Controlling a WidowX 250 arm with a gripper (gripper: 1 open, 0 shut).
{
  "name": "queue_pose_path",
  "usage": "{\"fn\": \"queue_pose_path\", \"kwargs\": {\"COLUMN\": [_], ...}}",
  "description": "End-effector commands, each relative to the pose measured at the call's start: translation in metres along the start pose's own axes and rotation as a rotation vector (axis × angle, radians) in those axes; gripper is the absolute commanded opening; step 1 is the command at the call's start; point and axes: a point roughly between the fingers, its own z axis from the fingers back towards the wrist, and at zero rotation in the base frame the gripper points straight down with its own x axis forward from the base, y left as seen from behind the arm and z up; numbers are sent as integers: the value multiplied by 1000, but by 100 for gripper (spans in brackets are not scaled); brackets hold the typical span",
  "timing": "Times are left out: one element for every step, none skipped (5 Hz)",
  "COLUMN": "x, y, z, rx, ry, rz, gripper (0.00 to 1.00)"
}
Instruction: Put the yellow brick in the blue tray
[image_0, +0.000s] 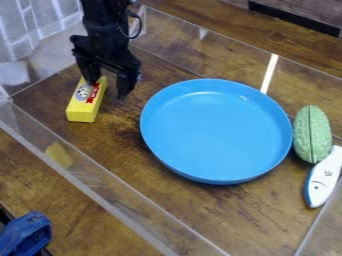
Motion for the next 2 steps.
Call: {"fn": "queue_pose_path", "kwargs": {"x": [-53, -48], "y": [0, -7], "z": [-33, -31], "rx": [-19, -17], "ry": [203, 208], "rz": [84, 93], "gripper": [100, 100]}}
